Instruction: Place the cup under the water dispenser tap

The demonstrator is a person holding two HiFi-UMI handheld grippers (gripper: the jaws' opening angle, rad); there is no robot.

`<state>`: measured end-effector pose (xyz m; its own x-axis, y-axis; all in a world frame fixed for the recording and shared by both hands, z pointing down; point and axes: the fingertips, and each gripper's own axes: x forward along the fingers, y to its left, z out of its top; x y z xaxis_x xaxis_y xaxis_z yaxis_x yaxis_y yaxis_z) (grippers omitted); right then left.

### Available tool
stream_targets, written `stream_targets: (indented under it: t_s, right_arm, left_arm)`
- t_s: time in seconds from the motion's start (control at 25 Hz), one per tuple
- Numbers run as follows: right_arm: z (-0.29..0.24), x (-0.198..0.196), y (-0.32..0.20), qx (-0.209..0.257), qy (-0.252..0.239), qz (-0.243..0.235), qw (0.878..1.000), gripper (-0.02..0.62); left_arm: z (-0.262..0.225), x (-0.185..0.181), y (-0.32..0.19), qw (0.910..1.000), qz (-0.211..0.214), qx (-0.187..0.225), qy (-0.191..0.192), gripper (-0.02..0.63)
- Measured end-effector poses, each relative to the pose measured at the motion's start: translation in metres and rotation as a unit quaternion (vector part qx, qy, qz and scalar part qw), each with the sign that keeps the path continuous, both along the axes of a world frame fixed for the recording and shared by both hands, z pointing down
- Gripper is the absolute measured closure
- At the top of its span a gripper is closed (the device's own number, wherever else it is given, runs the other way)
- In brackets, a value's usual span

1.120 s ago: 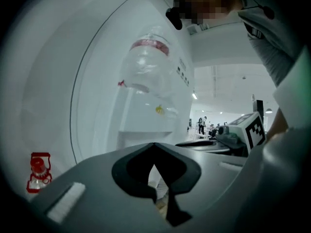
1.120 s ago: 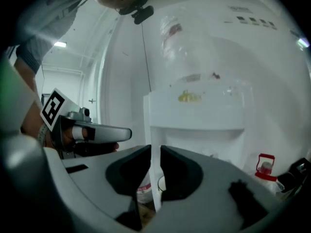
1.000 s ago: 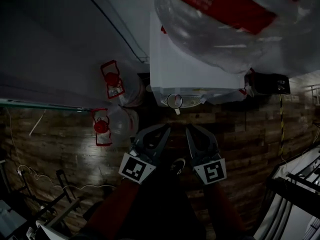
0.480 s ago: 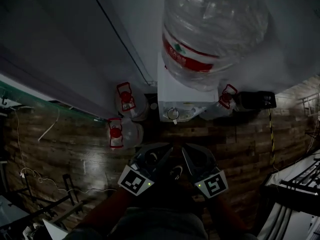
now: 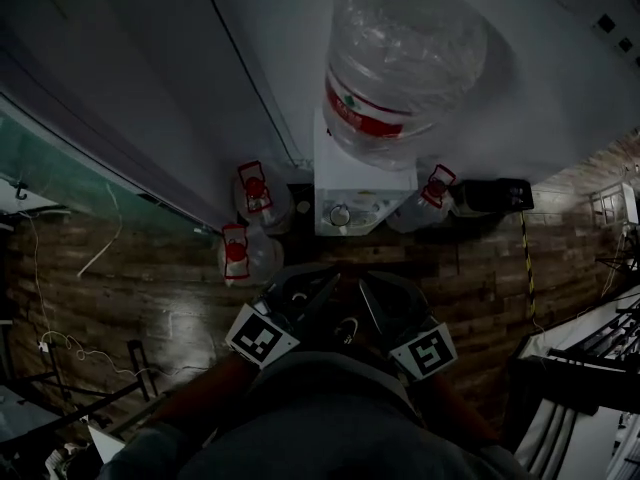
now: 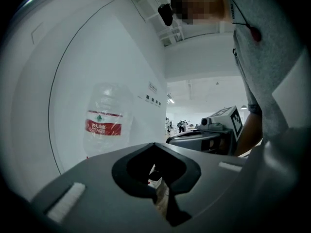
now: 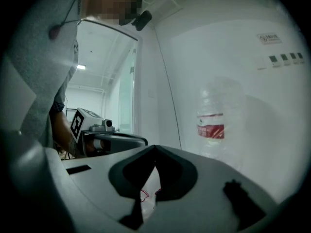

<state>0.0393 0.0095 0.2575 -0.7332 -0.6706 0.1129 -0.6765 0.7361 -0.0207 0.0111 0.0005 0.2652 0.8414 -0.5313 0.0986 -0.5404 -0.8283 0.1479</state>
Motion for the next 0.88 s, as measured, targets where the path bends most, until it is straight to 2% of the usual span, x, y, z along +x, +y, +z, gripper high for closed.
stream_targets:
  t_s: [0.16, 0.32, 0.88]
  right_arm:
    - [-0.016, -0.005, 0.004, 0.007, -0.005, -0.001, 1.0, 0.581]
    - [-0.023, -0.007, 0.003, 0.009, -0.005, -0.002, 1.0, 0.581]
    - [-0.023, -0.004, 0.005, 0.007, -0.008, -0.001, 1.0, 0.581]
  left_arm:
    - [-0.009, -0.004, 0.001, 0.9999, 0.004, 0.015, -0.001, 0.598]
    - [-0.017, -0.001, 0.004, 0.9996, 0.013, 0.019, 0.014, 0.598]
    - [-0.024, 0.0, 0.006, 0.9997, 0.013, 0.023, 0.003, 0.598]
